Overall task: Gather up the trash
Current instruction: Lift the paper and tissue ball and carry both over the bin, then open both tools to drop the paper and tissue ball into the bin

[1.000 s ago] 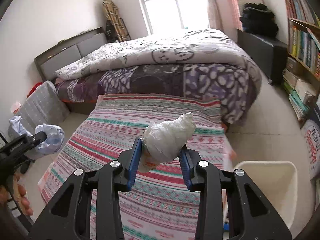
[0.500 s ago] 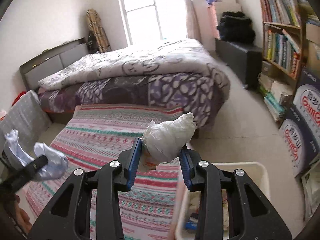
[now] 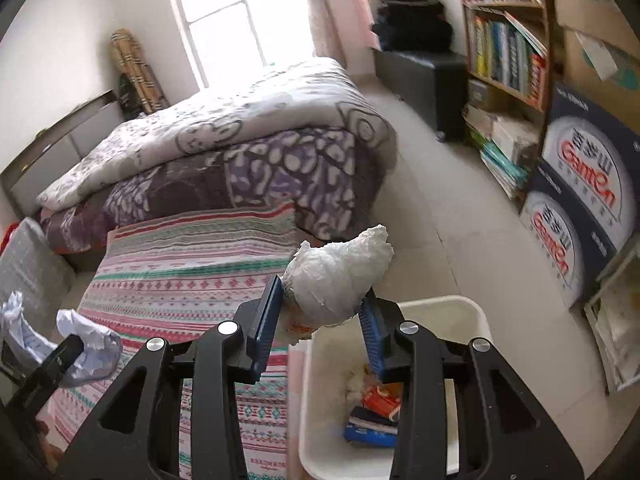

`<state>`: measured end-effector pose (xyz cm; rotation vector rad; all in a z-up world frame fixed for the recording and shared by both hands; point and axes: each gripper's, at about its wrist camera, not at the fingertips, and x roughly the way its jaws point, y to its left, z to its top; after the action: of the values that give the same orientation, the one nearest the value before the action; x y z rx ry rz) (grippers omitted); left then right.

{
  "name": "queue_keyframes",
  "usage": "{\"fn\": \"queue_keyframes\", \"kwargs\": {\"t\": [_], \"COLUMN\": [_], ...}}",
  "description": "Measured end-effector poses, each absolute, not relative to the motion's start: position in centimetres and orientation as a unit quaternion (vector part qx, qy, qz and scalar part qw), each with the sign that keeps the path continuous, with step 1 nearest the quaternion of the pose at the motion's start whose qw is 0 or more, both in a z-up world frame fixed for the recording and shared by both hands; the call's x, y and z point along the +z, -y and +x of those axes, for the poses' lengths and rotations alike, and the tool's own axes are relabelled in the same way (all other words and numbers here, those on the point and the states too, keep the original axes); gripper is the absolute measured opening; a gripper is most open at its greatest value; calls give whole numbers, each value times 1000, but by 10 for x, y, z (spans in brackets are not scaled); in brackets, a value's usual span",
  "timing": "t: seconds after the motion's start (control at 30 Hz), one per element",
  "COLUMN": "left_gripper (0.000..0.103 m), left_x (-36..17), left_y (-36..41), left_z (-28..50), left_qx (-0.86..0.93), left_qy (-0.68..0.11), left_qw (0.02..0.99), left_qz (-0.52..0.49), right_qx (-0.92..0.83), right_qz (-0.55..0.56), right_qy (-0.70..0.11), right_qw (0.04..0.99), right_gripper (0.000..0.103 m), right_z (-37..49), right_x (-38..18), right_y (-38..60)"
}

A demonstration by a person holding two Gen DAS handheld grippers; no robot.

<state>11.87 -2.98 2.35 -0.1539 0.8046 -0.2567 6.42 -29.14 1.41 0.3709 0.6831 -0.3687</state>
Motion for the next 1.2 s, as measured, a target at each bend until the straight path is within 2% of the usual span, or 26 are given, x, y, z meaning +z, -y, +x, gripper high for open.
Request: {"fn": "queue_keyframes", "kwargs": {"t": [0.3,0.53,0.67,0.77,1.2], "left_gripper": [61,61,61,61,64], "left_x": [15,7,-1,-8,-26], "left_y": [86,140,169,187,235], "left_z": [102,78,67,62,47], "left_qx": [-193,-250,-276,-294,-332], "left_qy": [-397,-395,-396,-402,-422], "left_qw": [897,884,875,866,842], "left_qz": [-39,7,31,41,53], "right_qx": [-212,-251,-274,-288,-315], "right_qz": [241,262,291,313,336], "right_qy": [-327,-301,-290,-288,-286], "right_qw": [889,882,869,858,841], "right_gripper": [41,67,75,79,82], "right_z": [44,22,7,-4,-29], "right_x": [11,15,13,10,4], "right_y": [337,364,386,402,432]}}
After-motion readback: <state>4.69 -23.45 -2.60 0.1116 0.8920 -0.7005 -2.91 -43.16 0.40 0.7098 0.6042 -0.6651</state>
